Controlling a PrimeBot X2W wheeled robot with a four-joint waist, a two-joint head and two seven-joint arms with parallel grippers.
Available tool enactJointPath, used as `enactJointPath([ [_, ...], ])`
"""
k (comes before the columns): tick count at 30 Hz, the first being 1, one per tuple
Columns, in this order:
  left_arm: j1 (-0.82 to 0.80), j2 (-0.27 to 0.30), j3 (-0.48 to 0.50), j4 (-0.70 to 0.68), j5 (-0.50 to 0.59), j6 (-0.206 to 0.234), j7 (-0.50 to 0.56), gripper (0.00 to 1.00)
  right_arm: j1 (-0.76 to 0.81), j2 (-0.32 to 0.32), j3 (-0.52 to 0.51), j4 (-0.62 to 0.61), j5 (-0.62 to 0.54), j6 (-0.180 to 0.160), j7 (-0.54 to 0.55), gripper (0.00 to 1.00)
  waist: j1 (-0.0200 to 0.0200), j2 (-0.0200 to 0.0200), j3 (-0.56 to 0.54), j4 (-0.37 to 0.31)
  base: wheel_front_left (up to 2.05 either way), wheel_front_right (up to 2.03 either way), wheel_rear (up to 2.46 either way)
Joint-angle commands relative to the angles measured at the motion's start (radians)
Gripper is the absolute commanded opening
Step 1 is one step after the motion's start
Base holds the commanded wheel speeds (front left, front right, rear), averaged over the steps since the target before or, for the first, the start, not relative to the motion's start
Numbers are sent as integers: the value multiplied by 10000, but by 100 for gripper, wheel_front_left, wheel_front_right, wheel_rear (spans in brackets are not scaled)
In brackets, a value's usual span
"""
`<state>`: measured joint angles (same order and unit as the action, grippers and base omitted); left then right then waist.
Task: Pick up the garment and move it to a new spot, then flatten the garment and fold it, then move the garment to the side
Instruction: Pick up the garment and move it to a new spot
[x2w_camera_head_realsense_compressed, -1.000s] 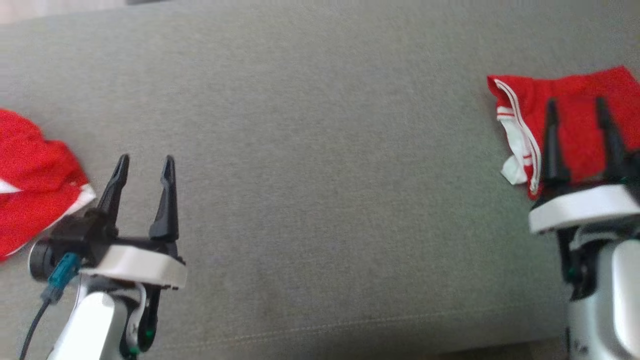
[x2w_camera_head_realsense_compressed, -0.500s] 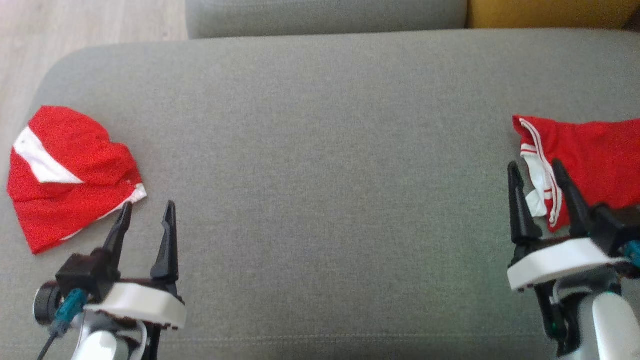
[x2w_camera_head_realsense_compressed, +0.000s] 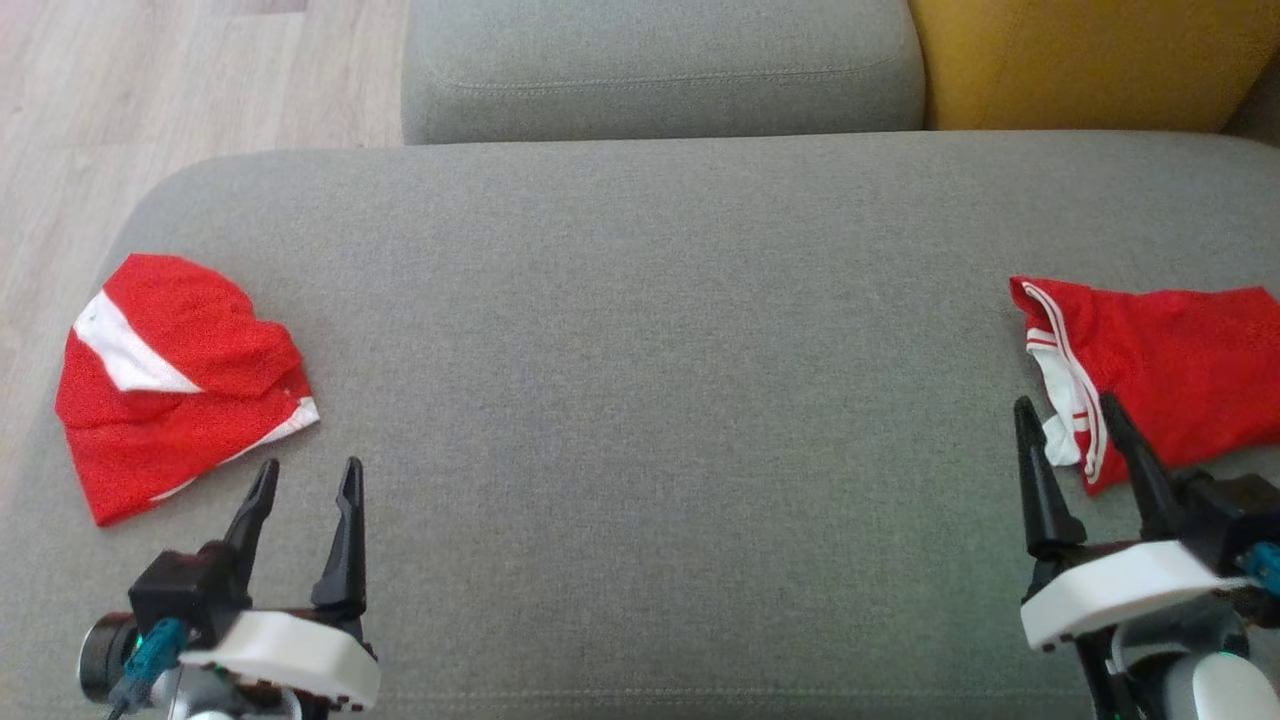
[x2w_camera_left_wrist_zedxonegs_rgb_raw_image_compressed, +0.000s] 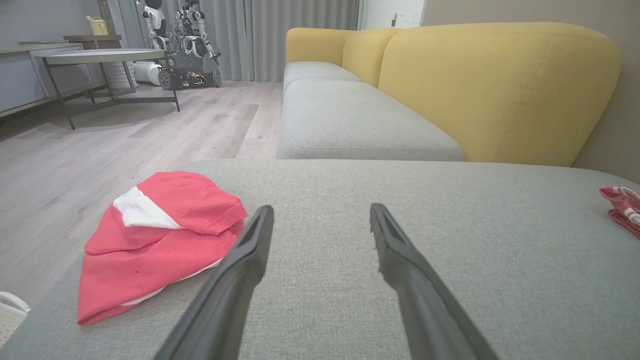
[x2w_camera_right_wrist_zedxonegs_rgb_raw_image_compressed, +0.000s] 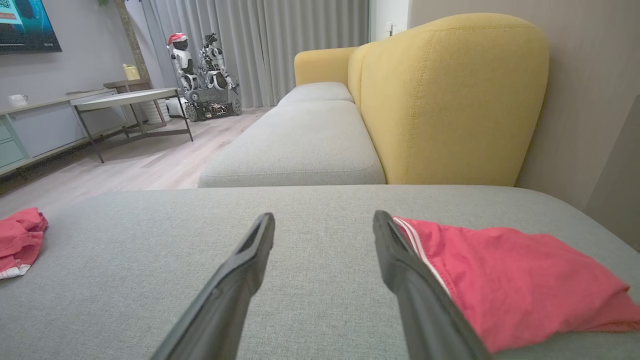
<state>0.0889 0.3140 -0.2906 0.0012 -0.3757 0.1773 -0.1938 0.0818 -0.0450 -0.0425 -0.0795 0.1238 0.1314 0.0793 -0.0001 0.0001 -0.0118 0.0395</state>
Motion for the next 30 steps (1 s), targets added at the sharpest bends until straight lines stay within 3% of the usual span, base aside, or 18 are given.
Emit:
enactJointPath([
  [1,-391,268,370,-397,-70,59,-1,100,-219,-53,160,-481,40,-7,14,100,1,-1,-31,-7,0,0,0],
  [30,-577,352,172,-478,-134,92,2,100,-108,-53,-107,-605,135,-7,79,100,1,-1,15,134,0,0,0],
])
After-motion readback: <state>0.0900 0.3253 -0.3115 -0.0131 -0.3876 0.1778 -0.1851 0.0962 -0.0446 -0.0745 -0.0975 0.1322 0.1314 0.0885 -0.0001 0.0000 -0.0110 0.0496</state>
